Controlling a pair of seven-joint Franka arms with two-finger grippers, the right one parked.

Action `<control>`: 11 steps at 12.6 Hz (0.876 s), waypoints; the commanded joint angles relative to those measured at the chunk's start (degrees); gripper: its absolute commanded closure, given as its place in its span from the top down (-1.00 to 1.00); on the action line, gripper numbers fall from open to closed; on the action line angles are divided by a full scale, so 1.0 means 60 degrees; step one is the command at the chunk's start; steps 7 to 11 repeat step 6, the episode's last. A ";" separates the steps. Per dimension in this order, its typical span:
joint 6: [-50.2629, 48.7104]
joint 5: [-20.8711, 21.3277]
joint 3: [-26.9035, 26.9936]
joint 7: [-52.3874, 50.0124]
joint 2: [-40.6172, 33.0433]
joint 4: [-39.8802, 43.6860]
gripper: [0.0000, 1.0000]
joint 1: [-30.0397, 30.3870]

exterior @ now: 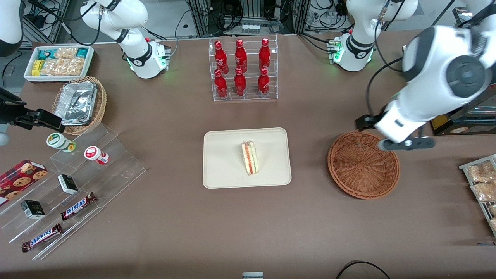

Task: Place sandwich from basket to tray

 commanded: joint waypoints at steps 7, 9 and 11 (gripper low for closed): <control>-0.1075 0.0163 -0.0926 0.0555 -0.1489 -0.0204 1.00 0.1682; -0.1075 0.0163 -0.0926 0.0555 -0.1489 -0.0204 1.00 0.1682; -0.1075 0.0163 -0.0926 0.0555 -0.1489 -0.0204 1.00 0.1682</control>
